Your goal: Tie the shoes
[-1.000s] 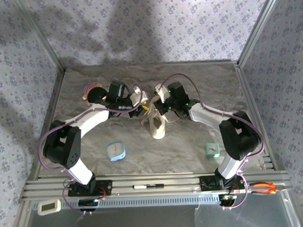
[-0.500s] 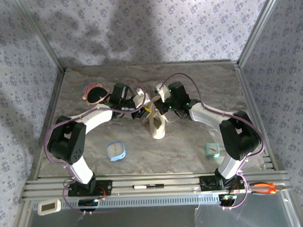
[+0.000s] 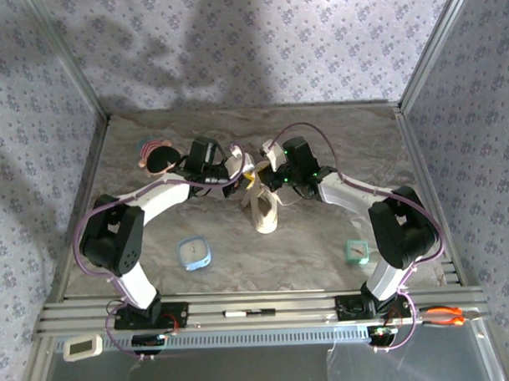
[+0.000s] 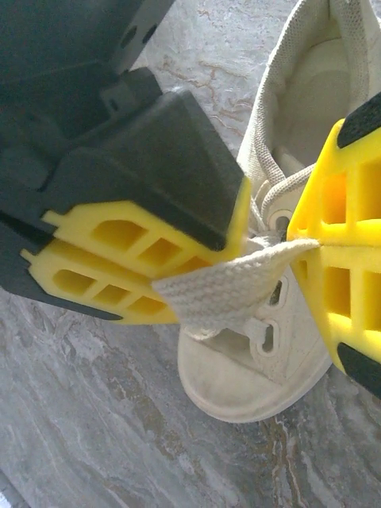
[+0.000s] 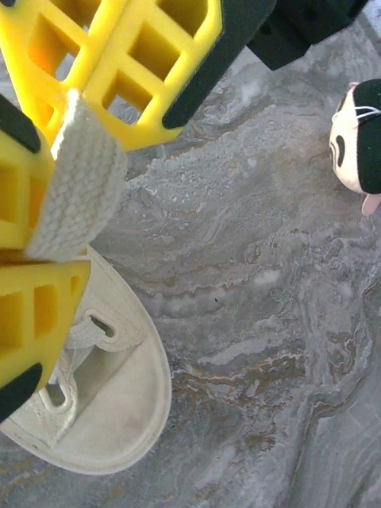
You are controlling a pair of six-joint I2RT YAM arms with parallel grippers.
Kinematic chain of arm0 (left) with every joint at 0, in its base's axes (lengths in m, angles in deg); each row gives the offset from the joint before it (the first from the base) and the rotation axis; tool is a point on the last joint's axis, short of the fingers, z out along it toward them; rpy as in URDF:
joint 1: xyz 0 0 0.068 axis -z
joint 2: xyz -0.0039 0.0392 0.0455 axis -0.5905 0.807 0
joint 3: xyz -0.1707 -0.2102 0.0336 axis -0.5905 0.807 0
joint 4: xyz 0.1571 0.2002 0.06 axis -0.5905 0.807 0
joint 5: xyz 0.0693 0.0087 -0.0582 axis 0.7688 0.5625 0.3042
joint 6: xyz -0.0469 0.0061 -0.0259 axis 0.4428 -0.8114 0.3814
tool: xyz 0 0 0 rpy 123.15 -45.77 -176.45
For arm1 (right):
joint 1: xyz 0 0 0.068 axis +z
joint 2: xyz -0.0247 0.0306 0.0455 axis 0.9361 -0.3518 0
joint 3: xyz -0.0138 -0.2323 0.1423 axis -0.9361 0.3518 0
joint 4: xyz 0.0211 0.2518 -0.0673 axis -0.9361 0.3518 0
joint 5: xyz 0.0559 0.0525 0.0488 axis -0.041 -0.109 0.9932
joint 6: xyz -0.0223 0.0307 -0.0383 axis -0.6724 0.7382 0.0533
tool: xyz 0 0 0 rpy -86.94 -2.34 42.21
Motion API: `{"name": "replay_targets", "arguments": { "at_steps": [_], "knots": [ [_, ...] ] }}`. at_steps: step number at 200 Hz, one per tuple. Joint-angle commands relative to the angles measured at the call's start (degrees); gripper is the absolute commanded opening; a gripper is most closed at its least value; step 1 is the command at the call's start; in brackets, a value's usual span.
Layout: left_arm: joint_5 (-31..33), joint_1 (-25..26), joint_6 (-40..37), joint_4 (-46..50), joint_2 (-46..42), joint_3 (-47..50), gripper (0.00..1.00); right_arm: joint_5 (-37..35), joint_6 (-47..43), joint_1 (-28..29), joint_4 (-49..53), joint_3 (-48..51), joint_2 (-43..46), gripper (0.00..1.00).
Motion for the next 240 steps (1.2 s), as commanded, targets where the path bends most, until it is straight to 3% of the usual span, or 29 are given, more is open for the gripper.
{"name": "replay_targets", "arguments": {
  "at_steps": [1,13,55,78,93,111,160,217,240],
  "knots": [
    [0.5,0.6,0.1,-0.2,-3.0,-2.6,0.0,1.3,0.8,-0.4,0.2,0.0,2.8,0.26],
    [1.2,0.7,0.2,0.2,-3.1,-3.3,0.0,1.2,1.1,-0.6,1.3,0.2,3.9,0.35],
    [1.8,1.5,0.5,1.0,-1.9,-5.6,0.0,-0.4,6.4,-4.0,7.1,3.0,11.6,0.43],
    [1.7,2.0,0.5,1.2,-1.0,-6.3,0.0,-8.6,11.8,-6.2,15.3,3.9,14.7,0.46],
    [1.8,2.0,0.3,1.6,-0.7,-6.5,0.0,-15.1,19.5,-8.2,22.5,3.6,14.8,0.47],
    [1.9,2.0,0.0,1.8,-0.6,-6.2,0.0,-17.8,28.7,-10.3,27.2,4.7,14.0,0.48],
    [1.7,2.2,-0.6,4.2,-0.5,-6.1,0.0,-17.3,39.8,-10.7,29.1,4.4,5.2,0.52],
    [1.1,2.2,-1.5,7.4,-2.2,-5.4,0.0,-15.9,41.1,-10.4,29.7,-4.4,-7.9,0.53],
    [1.5,2.3,-1.8,7.5,-2.7,-4.7,0.0,-18.1,37.8,-10.5,33.8,-11.5,-14.3,0.44]
  ]
}}
